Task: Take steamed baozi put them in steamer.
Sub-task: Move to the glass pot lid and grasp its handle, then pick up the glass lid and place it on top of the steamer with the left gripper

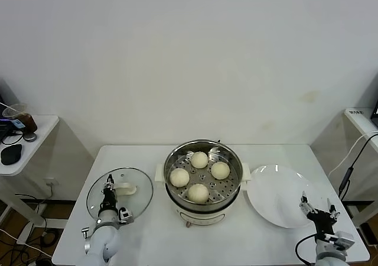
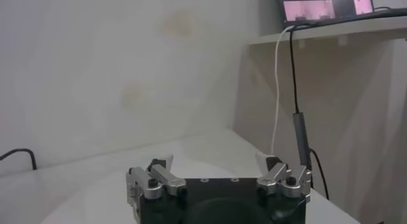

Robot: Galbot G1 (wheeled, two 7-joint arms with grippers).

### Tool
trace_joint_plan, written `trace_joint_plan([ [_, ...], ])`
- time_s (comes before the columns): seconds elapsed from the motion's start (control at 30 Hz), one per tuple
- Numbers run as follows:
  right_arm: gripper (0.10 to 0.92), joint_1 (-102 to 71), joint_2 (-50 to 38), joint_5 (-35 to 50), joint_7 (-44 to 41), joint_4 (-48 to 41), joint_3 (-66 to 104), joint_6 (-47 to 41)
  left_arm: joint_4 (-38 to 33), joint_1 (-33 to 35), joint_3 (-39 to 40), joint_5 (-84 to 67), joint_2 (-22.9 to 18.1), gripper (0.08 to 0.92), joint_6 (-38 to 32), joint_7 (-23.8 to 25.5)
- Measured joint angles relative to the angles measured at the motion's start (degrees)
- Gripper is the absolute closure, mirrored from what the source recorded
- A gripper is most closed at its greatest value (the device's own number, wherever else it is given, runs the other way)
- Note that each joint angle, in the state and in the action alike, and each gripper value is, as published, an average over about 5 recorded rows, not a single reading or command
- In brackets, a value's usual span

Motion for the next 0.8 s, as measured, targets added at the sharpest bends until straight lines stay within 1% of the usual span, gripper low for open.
trace_joint_plan([
  [0.13,0.203,0.0,-0.1,-0.4,0.0,0.0,-0.2,0.1,-2.2,0.8,0.0,-0.4,-0.6,0.792,1.3,0.5],
  [0.23,0.203,-0.1,-0.2,-0.4,0.0,0.2,-0.2,0.2,-4.1,1.6,0.3,-0.4,-1.1,0.823,2.6,0.5],
  [0.43,0.203,-0.3,-0.4,-0.4,-0.1,0.3,-0.2,0.4,-8.6,2.3,0.8,1.1,-2.3,0.825,7.4,1.6],
  [0.6,0.203,0.0,-0.5,-0.2,-0.2,0.1,-0.5,0.4,-12.6,2.2,0.3,4.3,-3.7,0.825,12.3,4.2],
  [0.8,0.203,0.2,-1.2,0.3,-0.2,0.0,-0.5,0.1,-17.7,2.6,-1.2,8.2,-4.4,0.825,16.1,7.6],
])
